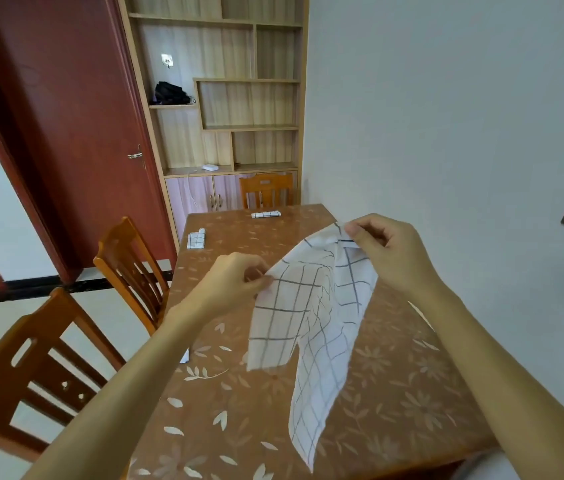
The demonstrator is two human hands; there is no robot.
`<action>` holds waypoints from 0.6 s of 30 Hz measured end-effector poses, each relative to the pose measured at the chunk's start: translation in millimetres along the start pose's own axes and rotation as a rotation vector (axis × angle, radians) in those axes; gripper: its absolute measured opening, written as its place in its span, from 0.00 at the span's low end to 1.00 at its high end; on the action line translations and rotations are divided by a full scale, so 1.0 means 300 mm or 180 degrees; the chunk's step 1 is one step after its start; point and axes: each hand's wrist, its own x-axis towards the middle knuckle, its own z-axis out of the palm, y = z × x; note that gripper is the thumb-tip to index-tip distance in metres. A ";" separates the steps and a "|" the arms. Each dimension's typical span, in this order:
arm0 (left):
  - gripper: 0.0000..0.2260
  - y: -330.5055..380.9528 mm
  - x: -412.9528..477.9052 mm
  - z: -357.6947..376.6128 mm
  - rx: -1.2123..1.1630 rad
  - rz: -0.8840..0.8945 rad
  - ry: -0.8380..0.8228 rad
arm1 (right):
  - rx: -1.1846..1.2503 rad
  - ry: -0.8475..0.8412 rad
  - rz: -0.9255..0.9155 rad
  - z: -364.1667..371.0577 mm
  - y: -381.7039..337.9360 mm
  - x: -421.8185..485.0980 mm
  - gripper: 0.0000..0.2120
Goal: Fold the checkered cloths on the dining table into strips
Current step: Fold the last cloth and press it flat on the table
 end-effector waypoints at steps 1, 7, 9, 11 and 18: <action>0.02 -0.006 0.004 -0.004 -0.0037 -0.0066 0.0053 | -0.0048 0.0002 0.0004 -0.006 -0.002 -0.002 0.06; 0.10 0.099 0.054 -0.083 -0.0779 -0.0464 0.0331 | -0.0371 -0.0601 0.0235 -0.001 -0.031 -0.039 0.35; 0.12 0.145 0.075 -0.107 -0.0833 -0.0495 0.0301 | -0.0700 -0.0637 0.0198 0.031 -0.019 -0.042 0.30; 0.13 0.180 0.087 -0.124 -0.0467 -0.0373 0.0229 | -0.0759 -0.0312 0.0117 0.059 -0.008 -0.032 0.15; 0.09 0.211 0.085 -0.234 -0.0702 -0.0662 0.0026 | -0.0497 0.0488 0.0139 -0.007 -0.021 0.009 0.24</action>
